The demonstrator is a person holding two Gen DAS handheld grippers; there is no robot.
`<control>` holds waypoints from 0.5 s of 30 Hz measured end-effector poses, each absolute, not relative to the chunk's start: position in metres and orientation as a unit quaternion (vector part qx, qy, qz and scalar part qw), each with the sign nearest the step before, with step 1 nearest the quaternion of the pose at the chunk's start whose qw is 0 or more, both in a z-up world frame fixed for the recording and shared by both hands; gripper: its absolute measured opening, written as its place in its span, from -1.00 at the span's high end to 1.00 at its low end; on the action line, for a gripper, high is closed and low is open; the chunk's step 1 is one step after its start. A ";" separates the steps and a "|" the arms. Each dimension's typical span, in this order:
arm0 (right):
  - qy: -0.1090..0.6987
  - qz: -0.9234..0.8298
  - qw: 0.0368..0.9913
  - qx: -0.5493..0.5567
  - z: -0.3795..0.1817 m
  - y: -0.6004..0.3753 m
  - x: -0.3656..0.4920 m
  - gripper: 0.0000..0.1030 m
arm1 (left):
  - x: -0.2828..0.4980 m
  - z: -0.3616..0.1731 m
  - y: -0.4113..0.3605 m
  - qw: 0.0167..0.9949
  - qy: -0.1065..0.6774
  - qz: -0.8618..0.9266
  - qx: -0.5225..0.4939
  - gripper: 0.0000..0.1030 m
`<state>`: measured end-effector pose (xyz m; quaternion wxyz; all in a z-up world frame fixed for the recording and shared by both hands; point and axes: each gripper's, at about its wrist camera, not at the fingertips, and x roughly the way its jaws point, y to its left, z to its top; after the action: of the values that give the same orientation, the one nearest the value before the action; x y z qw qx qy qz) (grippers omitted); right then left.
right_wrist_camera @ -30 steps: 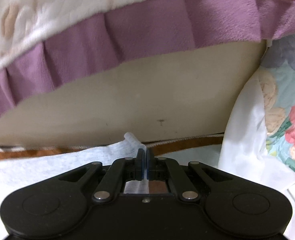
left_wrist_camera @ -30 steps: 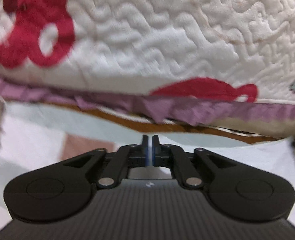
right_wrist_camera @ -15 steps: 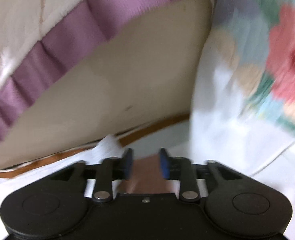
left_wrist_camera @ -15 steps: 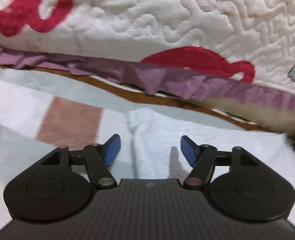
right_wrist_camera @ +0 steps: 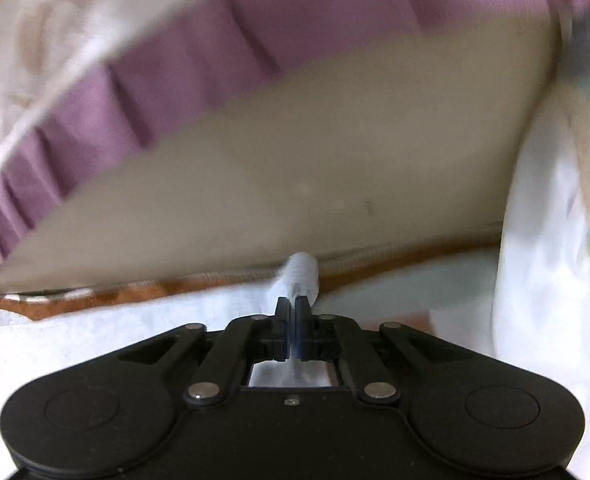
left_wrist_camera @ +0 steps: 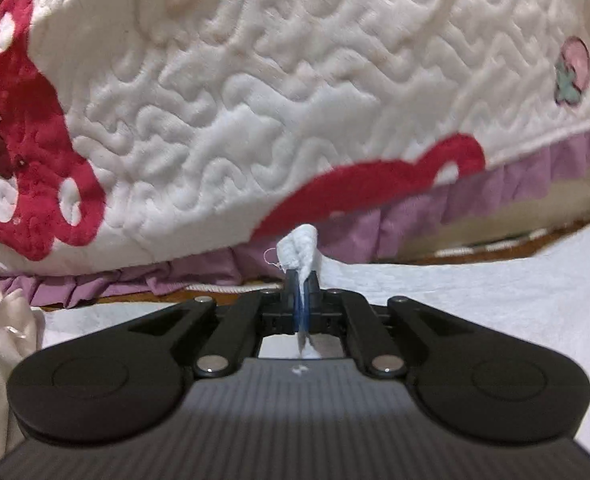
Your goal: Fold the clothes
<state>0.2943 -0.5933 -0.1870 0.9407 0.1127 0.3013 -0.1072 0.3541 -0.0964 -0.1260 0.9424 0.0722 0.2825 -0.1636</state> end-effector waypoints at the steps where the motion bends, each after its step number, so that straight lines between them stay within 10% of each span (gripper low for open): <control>1: 0.289 -0.112 0.944 0.110 -0.182 -0.595 0.293 0.95 | 0.357 -0.125 -0.096 0.943 0.283 -0.159 0.070 0.96; 8: 0.311 -0.155 0.936 0.053 -0.182 -0.602 0.296 0.99 | 0.372 -0.163 -0.095 0.932 0.329 -0.118 0.093 0.96; 15: 0.282 -0.228 0.923 0.129 -0.152 -0.640 0.237 0.51 | 0.357 -0.131 -0.028 0.903 0.384 -0.140 -0.129 0.42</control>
<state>0.2368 -0.6400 -0.1525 0.9229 0.1292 0.2818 -0.2284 0.3565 -0.0277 -0.1311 0.9033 -0.1293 0.3843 -0.1399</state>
